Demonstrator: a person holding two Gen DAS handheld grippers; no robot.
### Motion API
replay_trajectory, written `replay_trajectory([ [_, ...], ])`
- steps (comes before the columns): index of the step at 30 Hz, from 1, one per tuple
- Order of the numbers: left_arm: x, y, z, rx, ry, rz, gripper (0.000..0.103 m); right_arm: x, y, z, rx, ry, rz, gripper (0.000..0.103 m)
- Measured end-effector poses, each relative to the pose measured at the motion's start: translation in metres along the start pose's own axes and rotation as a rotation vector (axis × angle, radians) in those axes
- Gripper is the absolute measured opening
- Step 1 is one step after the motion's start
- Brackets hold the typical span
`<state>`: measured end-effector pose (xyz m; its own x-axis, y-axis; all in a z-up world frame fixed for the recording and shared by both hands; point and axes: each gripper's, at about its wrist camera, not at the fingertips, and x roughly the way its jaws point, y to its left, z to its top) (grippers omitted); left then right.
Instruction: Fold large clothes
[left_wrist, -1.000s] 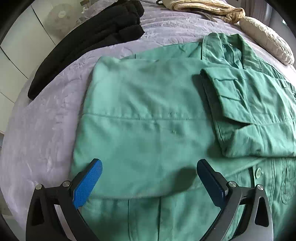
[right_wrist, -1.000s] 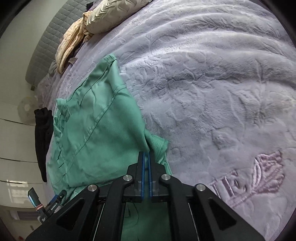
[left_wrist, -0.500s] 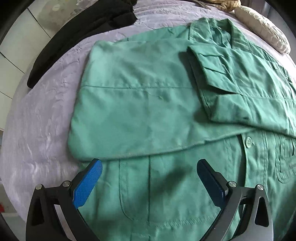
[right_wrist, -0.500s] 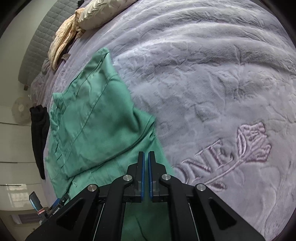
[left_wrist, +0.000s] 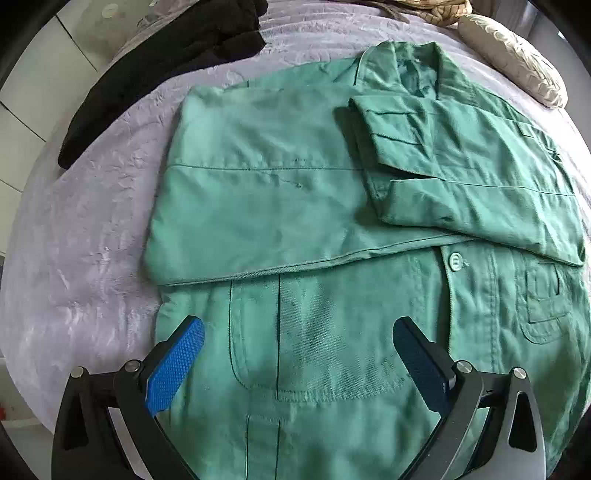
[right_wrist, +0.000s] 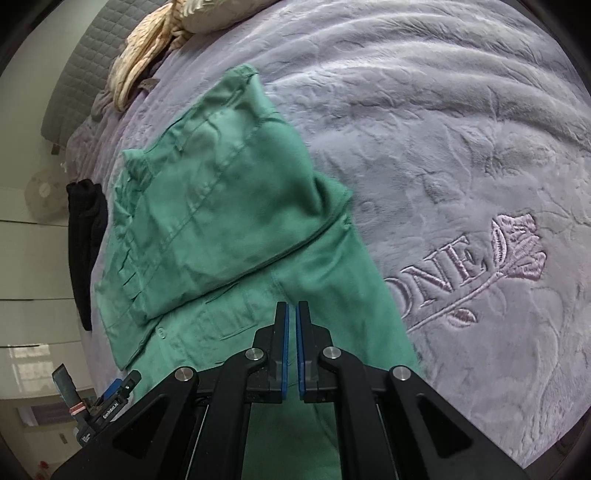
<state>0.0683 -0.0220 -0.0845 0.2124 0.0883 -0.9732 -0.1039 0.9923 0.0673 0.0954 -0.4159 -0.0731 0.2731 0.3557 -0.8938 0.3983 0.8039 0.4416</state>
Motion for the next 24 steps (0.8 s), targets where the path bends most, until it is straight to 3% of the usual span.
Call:
replay_trajectory([
  [13,-0.045,-0.025,-0.032,-0.005,0.005,0.011,0.103,-0.016,0.022,-0.002,-0.092,0.037,0.016,0.005],
  [15,-0.051,-0.030,-0.031,-0.003,0.001,0.012,0.103,-0.019,0.022,-0.002,-0.099,0.038,0.022,0.025],
  [16,-0.054,-0.031,-0.031,-0.006,-0.001,0.007,0.103,-0.021,0.023,-0.002,-0.104,0.033,0.026,0.057],
  [17,-0.058,-0.031,-0.029,-0.007,0.000,0.005,0.103,-0.024,0.023,-0.002,-0.112,0.023,0.031,0.079],
  [22,-0.079,-0.060,-0.040,0.006,0.002,0.018,0.103,-0.035,0.029,0.000,-0.159,0.029,0.074,0.079],
  [24,-0.079,-0.053,-0.035,0.021,0.009,0.014,0.103,-0.037,0.030,0.001,-0.176,0.037,0.094,0.083],
])
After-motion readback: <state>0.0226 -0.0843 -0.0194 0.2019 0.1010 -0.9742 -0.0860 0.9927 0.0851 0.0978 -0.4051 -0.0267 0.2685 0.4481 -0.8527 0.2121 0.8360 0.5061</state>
